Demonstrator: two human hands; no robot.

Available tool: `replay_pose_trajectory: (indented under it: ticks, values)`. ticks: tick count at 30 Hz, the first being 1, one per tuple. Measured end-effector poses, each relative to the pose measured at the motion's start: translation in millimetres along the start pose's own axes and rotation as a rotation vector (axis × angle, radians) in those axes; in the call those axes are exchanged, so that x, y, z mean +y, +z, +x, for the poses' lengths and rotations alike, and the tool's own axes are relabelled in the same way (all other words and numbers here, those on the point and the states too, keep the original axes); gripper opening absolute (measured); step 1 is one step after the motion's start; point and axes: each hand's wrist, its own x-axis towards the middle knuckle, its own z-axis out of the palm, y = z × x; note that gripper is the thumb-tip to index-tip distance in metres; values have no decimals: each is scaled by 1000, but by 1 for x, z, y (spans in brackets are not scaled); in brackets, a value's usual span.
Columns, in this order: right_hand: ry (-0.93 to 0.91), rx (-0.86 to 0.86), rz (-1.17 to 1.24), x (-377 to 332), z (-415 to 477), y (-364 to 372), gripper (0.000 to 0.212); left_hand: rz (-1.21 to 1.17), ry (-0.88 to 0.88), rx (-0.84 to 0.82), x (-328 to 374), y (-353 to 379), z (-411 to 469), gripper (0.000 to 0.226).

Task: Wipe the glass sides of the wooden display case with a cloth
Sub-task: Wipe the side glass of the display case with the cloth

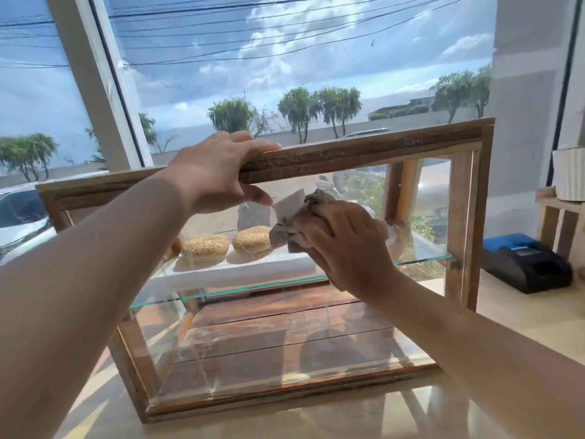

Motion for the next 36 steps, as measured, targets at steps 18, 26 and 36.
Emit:
replay_pose_trajectory:
  ticks: [18,26,36]
  values:
    - [-327,-110,64,7,12,1,29,-18,-5,-6,1,-2,1,79]
    - [-437,-168,-74,87,-5,-27,30,-25,-5,-7,1,-2,0,79]
    - [388,17,-77,91,-67,-43,36,-18,-5,5,3,-2,-2,80]
